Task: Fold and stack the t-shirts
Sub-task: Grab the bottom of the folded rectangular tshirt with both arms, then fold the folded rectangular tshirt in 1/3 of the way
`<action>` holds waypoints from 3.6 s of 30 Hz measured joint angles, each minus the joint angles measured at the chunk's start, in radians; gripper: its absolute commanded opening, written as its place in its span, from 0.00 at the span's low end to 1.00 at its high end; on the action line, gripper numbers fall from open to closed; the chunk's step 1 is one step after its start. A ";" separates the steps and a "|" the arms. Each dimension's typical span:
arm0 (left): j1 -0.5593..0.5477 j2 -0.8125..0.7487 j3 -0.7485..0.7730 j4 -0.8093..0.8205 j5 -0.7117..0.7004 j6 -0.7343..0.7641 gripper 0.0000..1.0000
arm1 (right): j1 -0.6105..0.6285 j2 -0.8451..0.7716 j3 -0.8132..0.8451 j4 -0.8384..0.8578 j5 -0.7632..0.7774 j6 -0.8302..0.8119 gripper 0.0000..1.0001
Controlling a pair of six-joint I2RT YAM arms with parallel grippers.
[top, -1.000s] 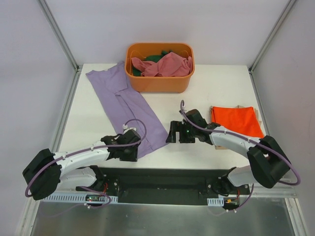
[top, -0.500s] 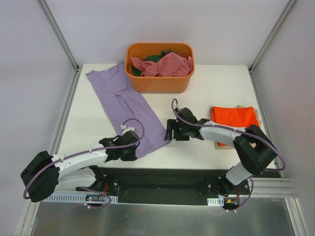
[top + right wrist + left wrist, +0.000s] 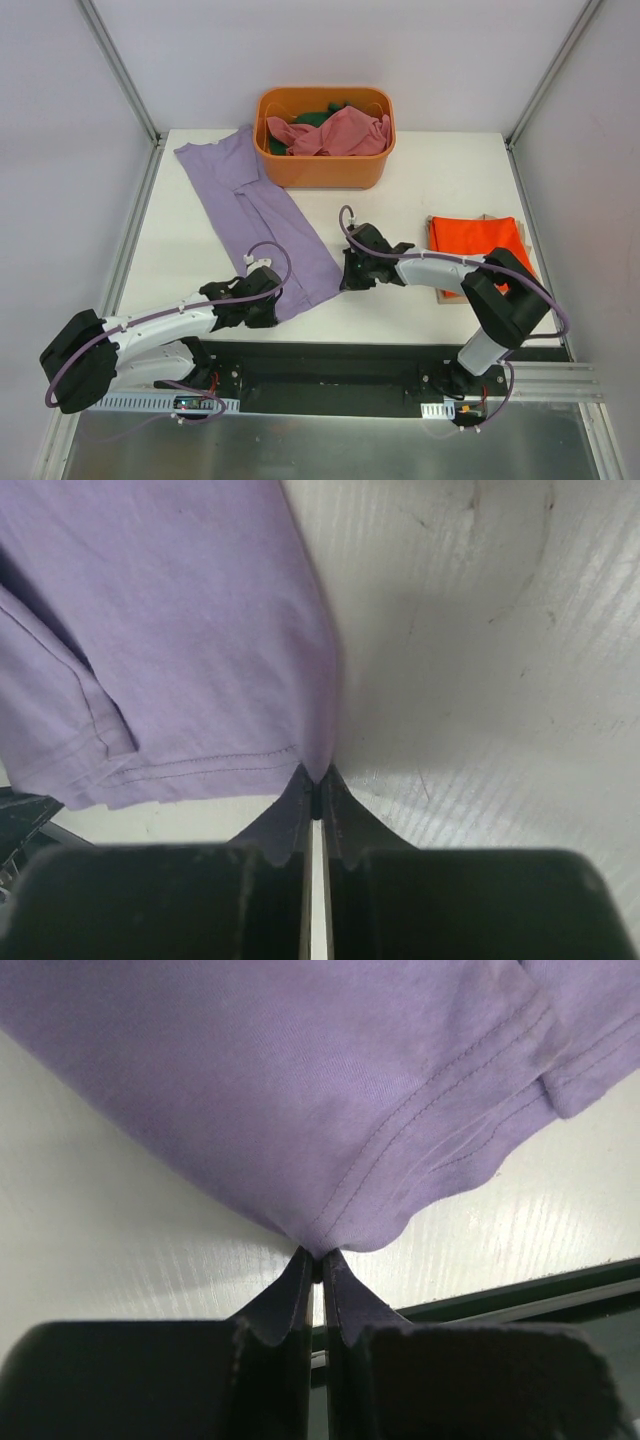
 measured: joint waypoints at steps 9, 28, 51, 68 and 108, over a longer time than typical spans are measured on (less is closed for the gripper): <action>-0.136 -0.061 -0.015 -0.026 0.049 -0.002 0.00 | 0.002 -0.096 -0.062 -0.056 0.047 -0.028 0.00; -0.458 0.142 0.273 -0.037 0.057 -0.026 0.00 | 0.005 -0.587 -0.203 -0.378 0.177 -0.098 0.00; -0.010 -0.227 0.166 -0.137 -0.174 -0.046 0.00 | 0.034 -0.008 0.416 -0.306 0.143 -0.237 0.00; 0.399 -0.054 0.305 -0.219 -0.264 0.076 0.00 | 0.034 0.375 0.900 -0.294 0.199 -0.313 0.00; 0.605 0.071 0.368 -0.111 -0.086 0.202 0.99 | 0.002 0.433 0.834 -0.172 0.120 -0.350 0.96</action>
